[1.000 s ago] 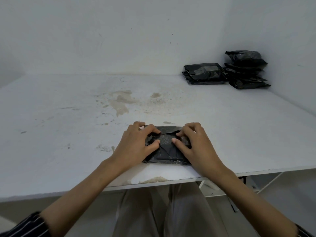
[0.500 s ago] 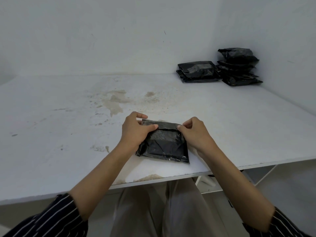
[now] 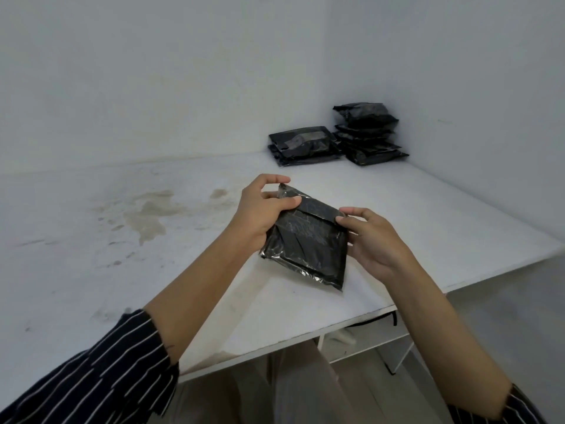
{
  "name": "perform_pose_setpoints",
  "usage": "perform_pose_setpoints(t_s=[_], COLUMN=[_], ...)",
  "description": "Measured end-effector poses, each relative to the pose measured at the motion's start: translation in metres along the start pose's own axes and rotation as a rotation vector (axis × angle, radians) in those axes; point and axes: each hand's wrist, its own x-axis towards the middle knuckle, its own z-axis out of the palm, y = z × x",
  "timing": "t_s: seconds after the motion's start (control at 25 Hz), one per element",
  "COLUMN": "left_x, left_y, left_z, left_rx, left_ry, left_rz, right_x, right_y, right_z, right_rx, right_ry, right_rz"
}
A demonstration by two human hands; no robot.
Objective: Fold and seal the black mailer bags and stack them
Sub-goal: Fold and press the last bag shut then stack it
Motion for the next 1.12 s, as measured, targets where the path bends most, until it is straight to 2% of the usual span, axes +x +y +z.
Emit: perform_pose_setpoints(t_s=[0.16, 0.32, 0.4, 0.48, 0.56, 0.68, 0.76, 0.8, 0.96, 1.12], left_x=[0.028, 0.038, 0.038, 0.04, 0.042, 0.044, 0.043, 0.043, 0.042, 0.042], left_y=[-0.02, -0.045, -0.053, -0.063, -0.073, -0.088, -0.096, -0.099, -0.105, -0.106], left_z=[0.055, 0.106, 0.124, 0.139, 0.151, 0.159, 0.16, 0.161, 0.162, 0.162], left_rx=[0.373, 0.91, 1.05, 1.149, 1.215, 1.265, 1.239, 1.226, 1.199, 1.17], left_ry=[-0.016, -0.07, -0.209, -0.394, -0.467, -0.474, -0.461, -0.446, -0.371, -0.333], left_rz=[0.249, 0.541, 0.709, 0.804, 0.836, 0.833, 0.836, 0.841, 0.909, 0.953], right_x=[0.016, 0.038, 0.045, 0.05, 0.054, 0.054, 0.051, 0.046, 0.024, 0.02], right_y=[-0.02, -0.024, -0.023, -0.022, -0.021, -0.014, -0.008, -0.007, -0.007, 0.009], right_z=[-0.044, -0.084, -0.098, -0.109, -0.122, -0.141, -0.156, -0.164, -0.216, -0.275], right_rx=[0.007, -0.091, -0.125, -0.196, -0.367, -0.766, -0.958, -0.974, -0.756, -0.752], right_ry=[0.117, 0.277, 0.328, 0.367, 0.39, 0.365, 0.444, 0.511, 0.829, 1.12], right_rz=[-0.063, -0.096, -0.111, -0.147, -0.178, -0.209, -0.304, -0.376, -0.585, -0.478])
